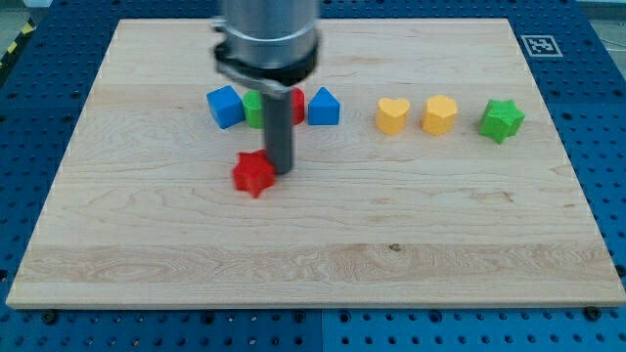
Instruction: Push the red star slightly to the left
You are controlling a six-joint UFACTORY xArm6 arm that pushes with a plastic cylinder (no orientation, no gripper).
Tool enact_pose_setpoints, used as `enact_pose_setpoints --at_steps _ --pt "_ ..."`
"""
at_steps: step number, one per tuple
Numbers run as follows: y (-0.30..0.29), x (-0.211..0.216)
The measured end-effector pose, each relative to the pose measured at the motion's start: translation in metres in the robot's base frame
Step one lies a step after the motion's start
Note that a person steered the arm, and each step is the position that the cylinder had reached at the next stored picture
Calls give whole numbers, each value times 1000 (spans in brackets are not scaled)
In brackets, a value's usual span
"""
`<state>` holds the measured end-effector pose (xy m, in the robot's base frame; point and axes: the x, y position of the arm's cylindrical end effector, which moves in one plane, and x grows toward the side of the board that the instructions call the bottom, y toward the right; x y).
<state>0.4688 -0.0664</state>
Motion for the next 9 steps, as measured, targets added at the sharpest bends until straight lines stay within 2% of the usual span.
enact_pose_setpoints --at_steps 1,2,3,6,9 --pt "-27 0" --pt "21 0" --pt "64 23" --pt "61 36" --pt "-71 27"
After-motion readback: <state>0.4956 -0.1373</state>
